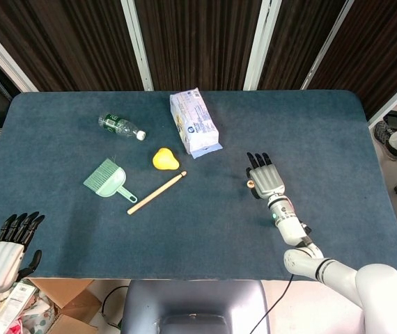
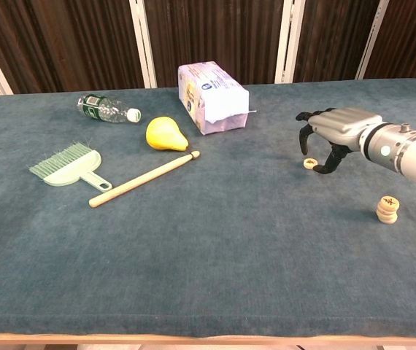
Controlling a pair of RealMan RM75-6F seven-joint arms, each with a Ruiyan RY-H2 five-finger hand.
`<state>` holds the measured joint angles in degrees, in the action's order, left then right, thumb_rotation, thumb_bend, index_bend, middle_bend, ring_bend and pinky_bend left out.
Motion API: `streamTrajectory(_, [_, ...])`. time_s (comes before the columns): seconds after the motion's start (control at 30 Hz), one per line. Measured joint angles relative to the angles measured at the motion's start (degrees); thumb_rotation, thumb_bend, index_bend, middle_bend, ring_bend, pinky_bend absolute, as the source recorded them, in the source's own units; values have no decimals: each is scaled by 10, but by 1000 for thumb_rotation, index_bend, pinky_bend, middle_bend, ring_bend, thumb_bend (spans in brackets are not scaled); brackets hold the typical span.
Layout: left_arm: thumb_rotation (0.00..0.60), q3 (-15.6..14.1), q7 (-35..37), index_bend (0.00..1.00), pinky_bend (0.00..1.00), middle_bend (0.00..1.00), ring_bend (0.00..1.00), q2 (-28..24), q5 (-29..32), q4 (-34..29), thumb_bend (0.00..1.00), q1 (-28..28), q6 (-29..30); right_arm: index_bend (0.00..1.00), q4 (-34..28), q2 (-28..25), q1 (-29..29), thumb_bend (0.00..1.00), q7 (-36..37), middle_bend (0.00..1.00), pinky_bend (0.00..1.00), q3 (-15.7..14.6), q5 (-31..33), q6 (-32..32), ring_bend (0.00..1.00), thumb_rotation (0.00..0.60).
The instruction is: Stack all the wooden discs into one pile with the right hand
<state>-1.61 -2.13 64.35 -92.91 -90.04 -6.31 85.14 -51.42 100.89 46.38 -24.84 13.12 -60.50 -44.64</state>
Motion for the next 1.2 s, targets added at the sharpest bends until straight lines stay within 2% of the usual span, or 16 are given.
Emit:
streamTrajectory(0.6, [600,1,4,0,40,40,11,0,0,2,505,0,2,563,30,19,9,493,-11,54,67,0,20,15,0,600])
streamTrajectory(0.9, [600,2,4,0,41,40,11,0,1,1,505,1,2,652,34,21,9,529,-11,55,67,0,23,14,0,600])
streamTrajectory(1.07, [600,1,4,0,41,40,11,-1,0,2,504,2,4,663,15,12,4,531,0,56,67,0,15,5,0,600])
streamTrajectory(1.2, [600,1,3,0,41,40,11,0,0,2,505,2,4,668,-24,-9,-4,537,20,58,67,-2,-2,-12,0,600])
